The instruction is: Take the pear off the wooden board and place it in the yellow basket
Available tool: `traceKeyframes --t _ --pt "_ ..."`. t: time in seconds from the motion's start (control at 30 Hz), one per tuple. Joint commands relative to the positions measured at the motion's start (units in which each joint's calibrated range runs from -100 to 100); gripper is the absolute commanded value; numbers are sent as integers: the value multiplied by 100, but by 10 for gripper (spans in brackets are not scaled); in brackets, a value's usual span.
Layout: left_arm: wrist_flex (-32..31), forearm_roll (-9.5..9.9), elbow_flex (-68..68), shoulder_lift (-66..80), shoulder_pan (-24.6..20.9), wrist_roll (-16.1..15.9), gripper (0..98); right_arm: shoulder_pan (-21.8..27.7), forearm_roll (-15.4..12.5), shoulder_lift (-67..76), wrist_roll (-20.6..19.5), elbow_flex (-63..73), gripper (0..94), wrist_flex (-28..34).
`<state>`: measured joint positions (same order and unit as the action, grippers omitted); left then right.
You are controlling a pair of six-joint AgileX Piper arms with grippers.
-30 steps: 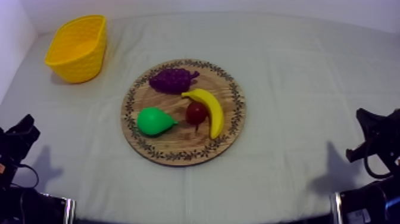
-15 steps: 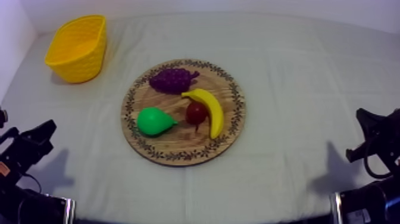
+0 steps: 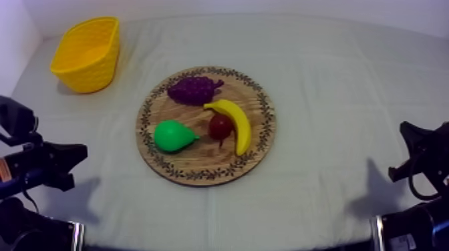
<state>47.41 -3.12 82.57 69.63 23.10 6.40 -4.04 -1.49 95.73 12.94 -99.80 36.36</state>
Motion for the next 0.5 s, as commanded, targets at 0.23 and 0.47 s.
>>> traceKeyframes --t 0.23,0.47 --pt "1352 -316 -1976 -1761 134 -474 0 -2 0 3 0 2 4 2" --pt "1739 -284 -2852 -2718 503 -775 0 -2 0 3 0 2 4 2"
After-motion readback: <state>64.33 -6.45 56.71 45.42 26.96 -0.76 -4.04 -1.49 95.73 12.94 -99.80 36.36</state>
